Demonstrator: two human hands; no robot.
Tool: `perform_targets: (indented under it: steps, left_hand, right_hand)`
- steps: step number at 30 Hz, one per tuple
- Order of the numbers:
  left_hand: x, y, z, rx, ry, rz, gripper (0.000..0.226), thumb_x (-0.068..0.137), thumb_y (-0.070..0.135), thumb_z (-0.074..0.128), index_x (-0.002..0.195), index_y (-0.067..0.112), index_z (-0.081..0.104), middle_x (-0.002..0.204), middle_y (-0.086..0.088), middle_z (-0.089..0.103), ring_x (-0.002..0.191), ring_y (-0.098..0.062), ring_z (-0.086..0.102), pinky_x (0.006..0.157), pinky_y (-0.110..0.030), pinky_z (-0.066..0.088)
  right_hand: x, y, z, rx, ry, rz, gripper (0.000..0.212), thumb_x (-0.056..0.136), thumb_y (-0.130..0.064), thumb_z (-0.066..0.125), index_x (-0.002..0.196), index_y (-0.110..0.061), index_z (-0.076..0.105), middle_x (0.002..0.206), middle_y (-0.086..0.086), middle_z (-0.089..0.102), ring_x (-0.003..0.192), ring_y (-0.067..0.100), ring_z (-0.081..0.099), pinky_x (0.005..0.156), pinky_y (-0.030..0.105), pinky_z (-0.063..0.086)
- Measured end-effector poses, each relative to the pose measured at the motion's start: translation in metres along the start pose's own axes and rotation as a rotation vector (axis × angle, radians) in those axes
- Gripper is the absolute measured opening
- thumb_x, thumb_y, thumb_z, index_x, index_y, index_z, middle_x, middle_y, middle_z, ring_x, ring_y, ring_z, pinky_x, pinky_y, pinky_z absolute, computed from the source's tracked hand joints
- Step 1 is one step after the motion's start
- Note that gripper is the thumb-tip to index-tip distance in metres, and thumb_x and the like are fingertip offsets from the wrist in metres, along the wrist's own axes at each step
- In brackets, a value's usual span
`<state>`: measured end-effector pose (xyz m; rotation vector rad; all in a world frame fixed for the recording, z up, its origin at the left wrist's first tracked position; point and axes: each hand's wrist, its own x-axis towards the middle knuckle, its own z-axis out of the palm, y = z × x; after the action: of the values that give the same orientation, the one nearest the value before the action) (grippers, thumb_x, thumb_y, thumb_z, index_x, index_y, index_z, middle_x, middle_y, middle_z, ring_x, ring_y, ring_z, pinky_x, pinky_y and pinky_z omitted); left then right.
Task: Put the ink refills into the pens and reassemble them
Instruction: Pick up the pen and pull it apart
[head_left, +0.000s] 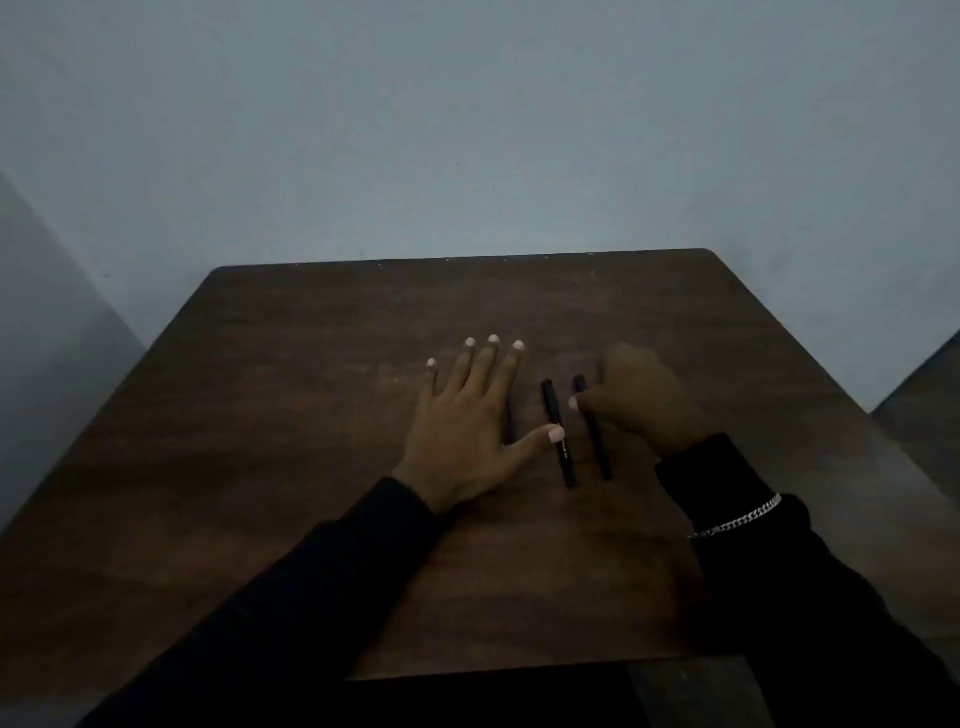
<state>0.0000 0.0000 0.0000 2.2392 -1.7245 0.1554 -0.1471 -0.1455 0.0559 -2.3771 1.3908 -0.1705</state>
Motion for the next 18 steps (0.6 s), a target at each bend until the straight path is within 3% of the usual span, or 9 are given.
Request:
perform_targets:
  steps: [3,8,13,18]
  left_hand:
    - [0.0,0.0,0.007,0.01,0.019,0.005,0.104,0.089,0.096,0.019,0.169,0.032,0.006,0.178,-0.003,0.014,0.164,-0.026,0.009,0.128,-0.063,0.009]
    - [-0.004,-0.001,0.015,-0.019,0.077,0.034,0.101,0.091,0.093,0.021,0.169,0.031,0.01,0.177,-0.002,0.02,0.164,-0.024,0.012,0.129,-0.062,0.015]
    - [-0.002,-0.007,0.011,-0.102,0.082,0.022,0.098,0.092,0.092,0.022,0.169,0.034,0.009,0.176,0.0,0.022,0.164,-0.021,0.011,0.13,-0.059,0.016]
    - [0.002,-0.009,0.011,-0.182,0.103,0.008,0.094,0.094,0.089,0.028,0.169,0.035,0.009,0.174,0.001,0.025,0.162,-0.02,0.016,0.128,-0.055,0.017]
  right_hand:
    - [0.0,0.002,0.004,0.003,-0.041,0.053,0.04,0.075,-0.031,0.089,0.074,-0.012,0.054,0.078,0.009,0.068,0.074,0.026,0.072,0.065,0.034,0.06]
    - [-0.002,0.007,0.012,0.078,-0.078,0.139,0.035,0.08,-0.02,0.087,0.088,-0.013,0.054,0.093,0.012,0.07,0.068,0.023,0.074,0.055,0.033,0.06]
    - [0.002,0.01,0.013,0.116,-0.083,0.133,0.026,0.085,-0.014,0.079,0.096,-0.008,0.057,0.102,0.016,0.069,0.086,0.029,0.073,0.079,0.047,0.064]
    - [0.0,0.012,0.014,0.161,-0.018,0.095,0.024,0.081,-0.014,0.082,0.085,-0.008,0.059,0.095,0.014,0.069,0.081,0.025,0.07,0.068,0.038,0.062]
